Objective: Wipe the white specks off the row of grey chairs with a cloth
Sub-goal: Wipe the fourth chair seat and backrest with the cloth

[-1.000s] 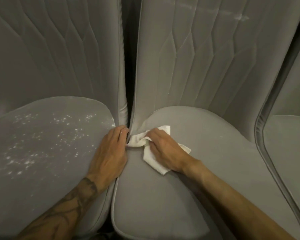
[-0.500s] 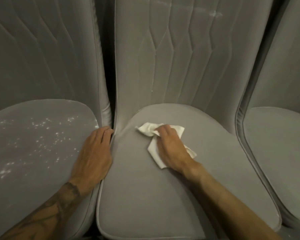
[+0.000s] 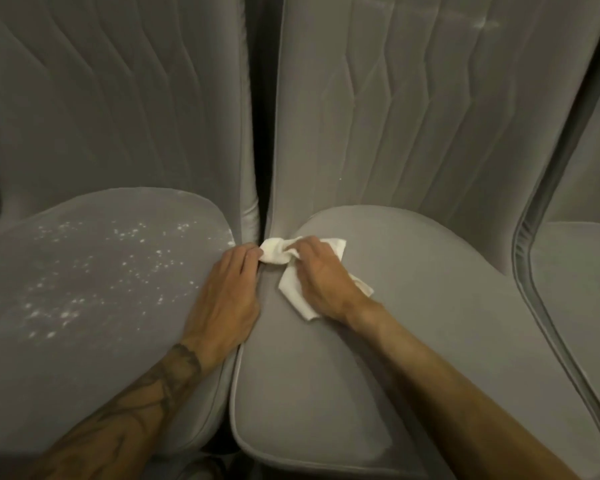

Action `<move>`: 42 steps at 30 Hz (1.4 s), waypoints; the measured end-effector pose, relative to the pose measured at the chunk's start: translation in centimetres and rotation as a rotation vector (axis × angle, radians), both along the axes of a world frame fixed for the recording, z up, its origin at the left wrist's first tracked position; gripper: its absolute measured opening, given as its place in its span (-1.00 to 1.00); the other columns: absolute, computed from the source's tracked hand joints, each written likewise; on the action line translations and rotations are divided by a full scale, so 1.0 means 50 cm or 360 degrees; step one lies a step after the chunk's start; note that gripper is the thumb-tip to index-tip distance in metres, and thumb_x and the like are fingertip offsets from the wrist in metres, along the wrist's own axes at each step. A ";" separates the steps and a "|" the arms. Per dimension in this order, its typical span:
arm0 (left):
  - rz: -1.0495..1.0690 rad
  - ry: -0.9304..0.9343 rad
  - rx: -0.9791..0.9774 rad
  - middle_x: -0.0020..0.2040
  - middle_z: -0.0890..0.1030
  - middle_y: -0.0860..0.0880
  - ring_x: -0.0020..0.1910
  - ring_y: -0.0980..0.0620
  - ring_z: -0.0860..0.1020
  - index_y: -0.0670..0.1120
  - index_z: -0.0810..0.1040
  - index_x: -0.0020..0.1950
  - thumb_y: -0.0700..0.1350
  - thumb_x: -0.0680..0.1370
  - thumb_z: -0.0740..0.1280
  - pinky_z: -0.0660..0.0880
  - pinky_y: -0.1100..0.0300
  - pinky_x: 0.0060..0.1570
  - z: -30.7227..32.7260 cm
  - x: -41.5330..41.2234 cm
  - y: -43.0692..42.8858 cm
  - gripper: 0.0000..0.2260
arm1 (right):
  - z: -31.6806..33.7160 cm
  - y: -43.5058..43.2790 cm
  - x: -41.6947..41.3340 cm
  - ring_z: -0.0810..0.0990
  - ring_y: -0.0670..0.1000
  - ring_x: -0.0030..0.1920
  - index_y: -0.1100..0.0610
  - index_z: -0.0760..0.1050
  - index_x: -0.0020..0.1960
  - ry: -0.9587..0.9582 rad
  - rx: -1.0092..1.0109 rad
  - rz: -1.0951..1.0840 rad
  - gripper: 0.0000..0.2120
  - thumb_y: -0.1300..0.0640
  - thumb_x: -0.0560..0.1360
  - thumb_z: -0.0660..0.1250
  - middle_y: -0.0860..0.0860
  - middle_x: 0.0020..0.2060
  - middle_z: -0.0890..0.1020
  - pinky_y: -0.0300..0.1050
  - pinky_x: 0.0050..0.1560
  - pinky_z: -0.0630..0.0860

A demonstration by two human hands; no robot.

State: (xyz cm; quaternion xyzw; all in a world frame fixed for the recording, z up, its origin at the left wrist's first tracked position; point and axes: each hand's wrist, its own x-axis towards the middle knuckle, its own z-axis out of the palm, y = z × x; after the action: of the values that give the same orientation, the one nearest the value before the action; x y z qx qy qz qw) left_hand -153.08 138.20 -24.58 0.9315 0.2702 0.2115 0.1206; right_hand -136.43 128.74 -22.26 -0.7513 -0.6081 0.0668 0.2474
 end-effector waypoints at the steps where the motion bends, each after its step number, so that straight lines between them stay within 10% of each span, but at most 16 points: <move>1: -0.0020 0.0000 0.0000 0.31 0.52 -0.26 0.27 -0.28 0.51 -0.29 0.47 0.39 -0.37 0.49 0.18 0.48 -0.16 0.32 0.002 -0.001 0.001 -0.55 | 0.004 0.011 0.008 0.46 0.26 0.19 0.35 0.45 0.27 -0.0043 -0.0020 -0.0030 -0.68 0.38 0.53 0.19 0.27 0.18 0.50 0.08 0.29 0.32; 8: -0.0070 0.0046 -0.0075 0.35 0.50 -0.19 0.32 -0.19 0.46 -0.24 0.46 0.42 -0.29 0.52 0.42 0.43 -0.04 0.33 0.007 -0.010 0.013 -0.54 | -0.002 -0.105 -0.096 0.48 0.10 0.10 0.26 0.51 0.18 0.0159 0.0003 0.0477 -0.77 0.34 0.60 0.16 0.14 0.10 0.54 -0.08 0.25 0.37; 14: -0.0110 0.0046 -0.0081 0.32 0.54 -0.21 0.28 -0.22 0.51 -0.24 0.53 0.35 -0.38 0.56 0.31 0.44 -0.09 0.31 0.024 -0.019 0.026 -0.65 | 0.017 -0.003 -0.025 0.49 0.24 0.10 0.35 0.51 0.15 -0.0020 -0.0017 0.0090 -0.80 0.39 0.56 0.21 0.24 0.08 0.54 0.07 0.22 0.37; 22: -0.0008 0.0209 0.0140 0.49 0.45 -0.09 0.46 -0.11 0.40 -0.10 0.49 0.46 0.03 0.69 0.18 0.34 -0.05 0.43 -0.004 -0.049 0.051 -0.61 | 0.008 -0.112 -0.131 0.51 0.15 0.10 0.22 0.52 0.15 0.0165 -0.0040 0.0532 -0.79 0.32 0.58 0.19 0.13 0.09 0.55 0.04 0.23 0.42; 28: -0.0013 0.0254 0.0118 0.51 0.43 -0.07 0.47 -0.09 0.39 -0.07 0.47 0.47 0.10 0.66 0.08 0.34 -0.05 0.44 -0.005 -0.053 0.053 -0.53 | 0.004 -0.041 -0.125 0.49 0.24 0.12 0.35 0.48 0.17 0.0039 -0.0134 0.0064 -0.81 0.36 0.59 0.18 0.24 0.09 0.53 0.12 0.23 0.40; 35: 0.0000 0.0255 0.0089 0.52 0.42 -0.05 0.47 -0.07 0.38 -0.05 0.47 0.48 0.05 0.67 0.06 0.32 -0.04 0.46 -0.005 -0.051 0.050 -0.55 | 0.017 -0.145 -0.162 0.48 0.11 0.26 0.24 0.48 0.31 0.0217 0.0004 0.0602 -0.71 0.33 0.60 0.20 0.15 0.23 0.54 -0.11 0.40 0.31; 42: 0.0008 0.0290 0.0101 0.52 0.41 -0.04 0.48 -0.07 0.37 -0.05 0.46 0.48 0.13 0.69 0.04 0.31 -0.03 0.48 -0.002 -0.048 0.044 -0.53 | -0.006 -0.188 -0.242 0.50 0.09 0.13 0.25 0.50 0.15 0.0402 0.0087 0.0585 -0.84 0.29 0.64 0.19 0.14 0.09 0.55 0.18 0.37 0.35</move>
State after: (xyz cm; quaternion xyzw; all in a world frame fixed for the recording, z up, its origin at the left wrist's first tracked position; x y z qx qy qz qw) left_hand -155.46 140.40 -24.70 0.9495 0.2756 0.1346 0.0655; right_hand -148.55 119.34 -22.55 -0.6064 -0.7007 0.1878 0.3256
